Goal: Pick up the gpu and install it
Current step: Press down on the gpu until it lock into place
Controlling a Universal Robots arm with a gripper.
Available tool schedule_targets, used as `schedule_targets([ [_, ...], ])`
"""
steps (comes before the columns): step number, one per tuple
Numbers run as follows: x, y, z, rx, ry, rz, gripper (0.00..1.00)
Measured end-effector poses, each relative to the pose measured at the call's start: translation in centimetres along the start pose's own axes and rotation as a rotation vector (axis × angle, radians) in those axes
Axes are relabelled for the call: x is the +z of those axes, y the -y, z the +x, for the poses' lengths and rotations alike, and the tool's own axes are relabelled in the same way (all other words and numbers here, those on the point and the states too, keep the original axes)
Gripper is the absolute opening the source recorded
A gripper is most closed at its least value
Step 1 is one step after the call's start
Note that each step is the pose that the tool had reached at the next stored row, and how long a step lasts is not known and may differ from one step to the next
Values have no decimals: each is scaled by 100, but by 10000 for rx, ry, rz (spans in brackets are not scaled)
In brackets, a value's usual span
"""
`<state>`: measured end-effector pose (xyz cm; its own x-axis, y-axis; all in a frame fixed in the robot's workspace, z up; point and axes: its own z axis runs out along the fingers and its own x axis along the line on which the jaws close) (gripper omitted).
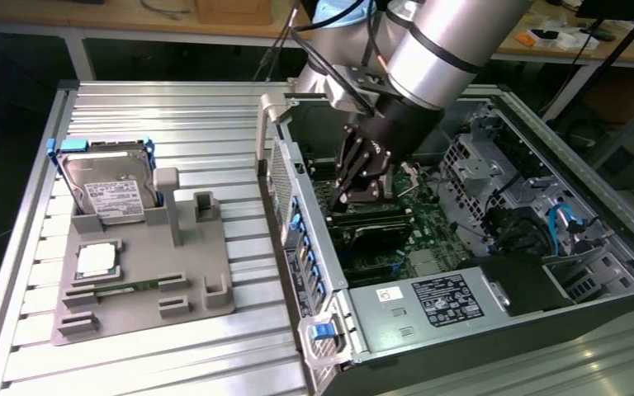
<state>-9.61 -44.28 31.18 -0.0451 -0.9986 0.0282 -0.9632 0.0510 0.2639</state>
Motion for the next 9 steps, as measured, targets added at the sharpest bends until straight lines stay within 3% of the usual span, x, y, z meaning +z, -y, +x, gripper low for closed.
schedule_targets([
  [3,18,5,8,3,-3,-103,11],
  [9,56,13,16,1,-13,-244,11],
])
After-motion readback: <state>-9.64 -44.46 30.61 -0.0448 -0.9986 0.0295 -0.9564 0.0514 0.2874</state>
